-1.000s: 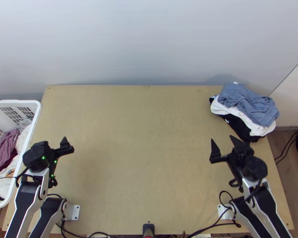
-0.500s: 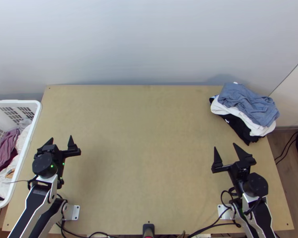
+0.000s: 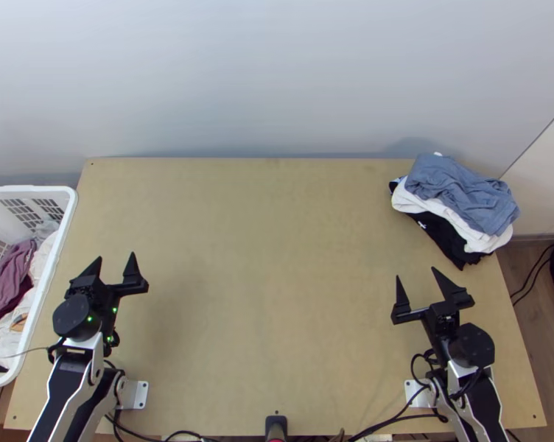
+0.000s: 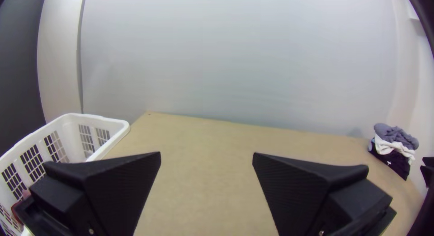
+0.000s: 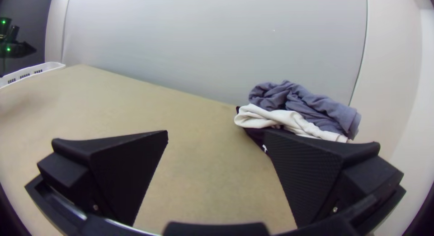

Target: Fold the t-shirt

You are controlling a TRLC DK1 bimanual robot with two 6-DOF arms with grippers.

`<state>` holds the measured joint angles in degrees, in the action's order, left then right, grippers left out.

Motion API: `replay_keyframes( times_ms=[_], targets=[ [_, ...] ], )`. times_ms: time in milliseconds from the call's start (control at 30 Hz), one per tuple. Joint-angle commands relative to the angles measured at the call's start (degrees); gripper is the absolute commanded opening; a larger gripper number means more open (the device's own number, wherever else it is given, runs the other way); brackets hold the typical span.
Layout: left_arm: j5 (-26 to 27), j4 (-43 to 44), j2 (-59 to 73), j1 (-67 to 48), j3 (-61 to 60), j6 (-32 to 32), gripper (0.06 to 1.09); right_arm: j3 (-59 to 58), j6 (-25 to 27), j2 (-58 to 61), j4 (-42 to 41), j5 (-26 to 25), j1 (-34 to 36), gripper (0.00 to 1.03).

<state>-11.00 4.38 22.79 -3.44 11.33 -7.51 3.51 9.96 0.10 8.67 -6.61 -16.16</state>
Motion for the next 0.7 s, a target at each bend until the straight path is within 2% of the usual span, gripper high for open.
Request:
replay_keyframes(
  times_ms=[0,100,200,300,667],
  targets=[
    [2.2,-0.3,-11.0,2.0,-3.7,-1.7,1.04,-0.2,1.0,-0.2,0.0,0.0,0.0,0.99],
    [2.1,3.4,-23.4,1.2,-8.6,-0.3,1.04,-0.2,1.0,-0.2,0.0,0.0,0.0,0.99],
    [1.2,1.2,-23.0,0.1,-8.5,-1.1,1.04,-0.2,1.0,-0.2,0.0,0.0,0.0,0.99],
    [2.5,-6.7,-22.4,0.5,-9.5,-3.7,1.04,-0.2,1.0,-0.2,0.0,0.0,-0.1,0.99],
    [3.6,-6.2,-22.8,1.7,-9.5,-3.3,1.04,-0.2,1.0,-0.2,0.0,0.0,0.0,0.99]
  ],
)
